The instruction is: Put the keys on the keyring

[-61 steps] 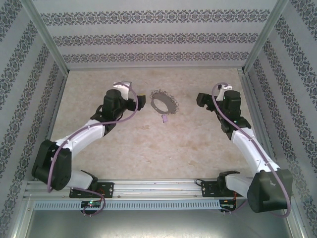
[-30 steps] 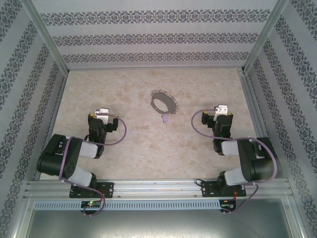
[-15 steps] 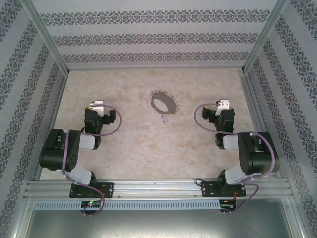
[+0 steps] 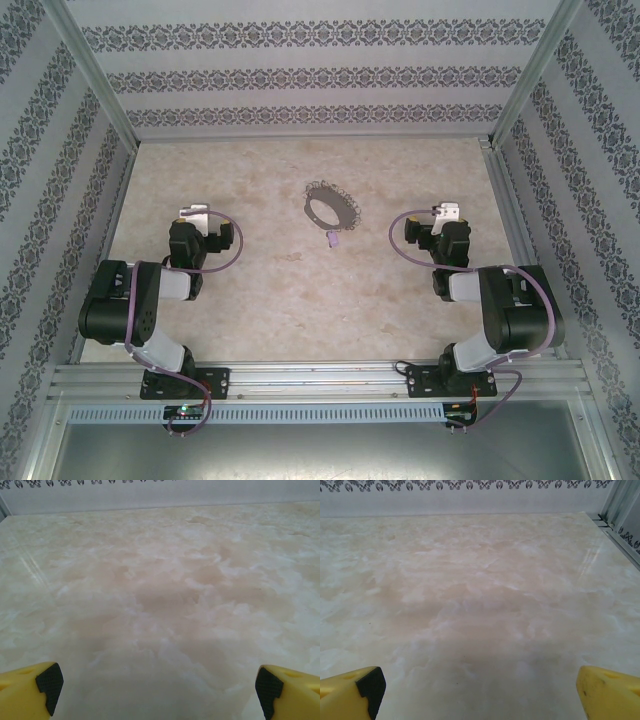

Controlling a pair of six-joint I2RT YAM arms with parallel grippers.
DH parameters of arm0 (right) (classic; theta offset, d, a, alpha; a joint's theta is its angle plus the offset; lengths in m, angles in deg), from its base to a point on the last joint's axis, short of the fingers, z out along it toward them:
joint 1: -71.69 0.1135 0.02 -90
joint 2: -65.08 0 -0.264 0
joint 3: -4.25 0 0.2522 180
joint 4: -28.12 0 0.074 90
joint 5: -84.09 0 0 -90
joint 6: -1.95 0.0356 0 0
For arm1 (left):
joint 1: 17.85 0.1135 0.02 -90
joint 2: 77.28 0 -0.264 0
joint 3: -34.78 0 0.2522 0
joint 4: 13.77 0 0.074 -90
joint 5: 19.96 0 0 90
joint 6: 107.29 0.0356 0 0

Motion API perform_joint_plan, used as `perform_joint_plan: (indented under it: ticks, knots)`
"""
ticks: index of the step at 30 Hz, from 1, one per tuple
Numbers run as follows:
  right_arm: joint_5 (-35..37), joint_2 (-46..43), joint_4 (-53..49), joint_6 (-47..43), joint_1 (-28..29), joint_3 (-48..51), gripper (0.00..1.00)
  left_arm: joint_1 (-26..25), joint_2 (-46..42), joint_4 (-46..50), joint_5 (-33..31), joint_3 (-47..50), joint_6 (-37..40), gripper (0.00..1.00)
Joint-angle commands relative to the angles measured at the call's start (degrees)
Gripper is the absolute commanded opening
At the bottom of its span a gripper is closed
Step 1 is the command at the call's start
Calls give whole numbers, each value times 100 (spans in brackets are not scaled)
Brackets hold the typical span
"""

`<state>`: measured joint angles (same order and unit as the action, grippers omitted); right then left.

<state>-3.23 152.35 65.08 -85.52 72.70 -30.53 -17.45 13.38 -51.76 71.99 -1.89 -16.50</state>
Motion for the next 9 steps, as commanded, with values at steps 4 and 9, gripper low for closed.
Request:
perform_joint_plan:
  ticks: [4,9]
  knots:
    - [-24,-48,-74,-51,-5,-168,98,13,-11,-106,-172,59,-165,100]
    - [-74,-82,-6,-69,-25,-119,98,17,-12,22,-32,-2,-96,100]
